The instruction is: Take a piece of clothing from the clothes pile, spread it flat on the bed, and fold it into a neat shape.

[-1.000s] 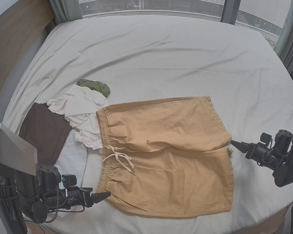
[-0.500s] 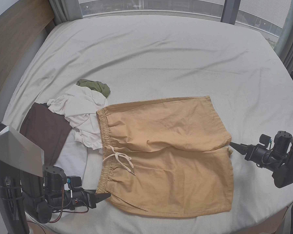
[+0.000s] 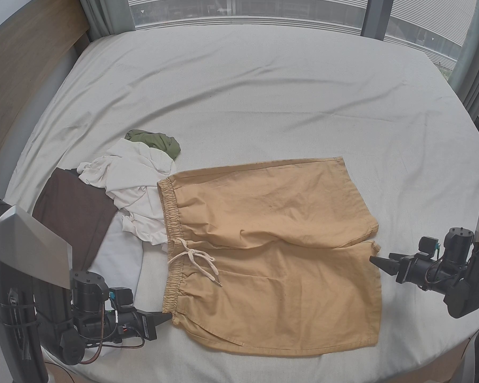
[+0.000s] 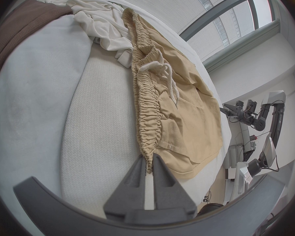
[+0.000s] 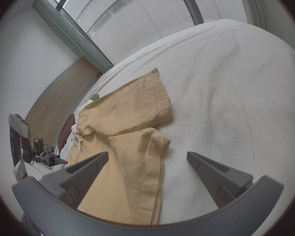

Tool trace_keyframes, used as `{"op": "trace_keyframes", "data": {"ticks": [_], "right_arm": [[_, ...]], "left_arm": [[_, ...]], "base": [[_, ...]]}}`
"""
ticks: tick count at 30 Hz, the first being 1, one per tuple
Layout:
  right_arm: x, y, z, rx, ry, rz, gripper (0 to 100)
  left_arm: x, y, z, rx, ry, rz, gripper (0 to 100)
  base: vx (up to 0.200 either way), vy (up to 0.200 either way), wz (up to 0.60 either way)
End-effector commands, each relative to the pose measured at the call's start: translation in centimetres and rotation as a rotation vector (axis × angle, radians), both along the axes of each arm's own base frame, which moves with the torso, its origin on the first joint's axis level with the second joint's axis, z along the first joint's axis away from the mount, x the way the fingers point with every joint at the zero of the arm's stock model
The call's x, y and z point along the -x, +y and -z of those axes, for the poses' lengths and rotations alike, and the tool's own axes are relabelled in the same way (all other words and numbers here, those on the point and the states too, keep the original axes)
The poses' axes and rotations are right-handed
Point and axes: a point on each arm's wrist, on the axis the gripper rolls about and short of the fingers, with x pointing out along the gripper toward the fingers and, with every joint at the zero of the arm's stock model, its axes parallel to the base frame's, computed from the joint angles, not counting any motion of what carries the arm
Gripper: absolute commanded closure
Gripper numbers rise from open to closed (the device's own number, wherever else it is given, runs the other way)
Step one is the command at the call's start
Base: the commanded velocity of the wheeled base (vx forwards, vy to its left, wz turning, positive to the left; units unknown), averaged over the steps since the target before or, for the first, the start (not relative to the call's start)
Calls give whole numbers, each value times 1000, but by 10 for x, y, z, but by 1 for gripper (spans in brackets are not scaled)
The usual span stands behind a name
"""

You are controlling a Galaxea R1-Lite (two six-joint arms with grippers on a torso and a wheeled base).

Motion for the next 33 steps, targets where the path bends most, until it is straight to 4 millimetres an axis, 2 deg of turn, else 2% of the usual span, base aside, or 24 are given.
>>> {"op": "trace_keyframes", "data": {"ticks": [1, 7, 11, 17, 23, 30, 33], "right_arm": [[10, 1, 6, 1, 51, -3, 0], [35, 3, 27, 67, 164, -50, 0], [46, 4, 30, 84, 207, -70, 0], [61, 6, 37, 101, 363, -109, 0], [77, 17, 32, 110, 469, -180, 0], [80, 22, 30, 111, 485, -211, 0], [78, 21, 39, 107, 511, -208, 0]], "left_arm": [[-1, 0, -1, 1, -6, -2, 100], [-1, -2, 1, -1, -4, 7, 100], [-1, -2, 0, 1, -7, 10, 100], [-1, -3, 0, 2, -7, 12, 100], [-1, -4, 0, 2, -7, 17, 100], [0, -4, 0, 1, -5, 19, 100], [0, -4, 0, 1, -5, 19, 100]], "base": [[0, 0, 0], [0, 0, 0], [0, 0, 0], [0, 0, 0], [0, 0, 0], [0, 0, 0], [0, 0, 0]]}}
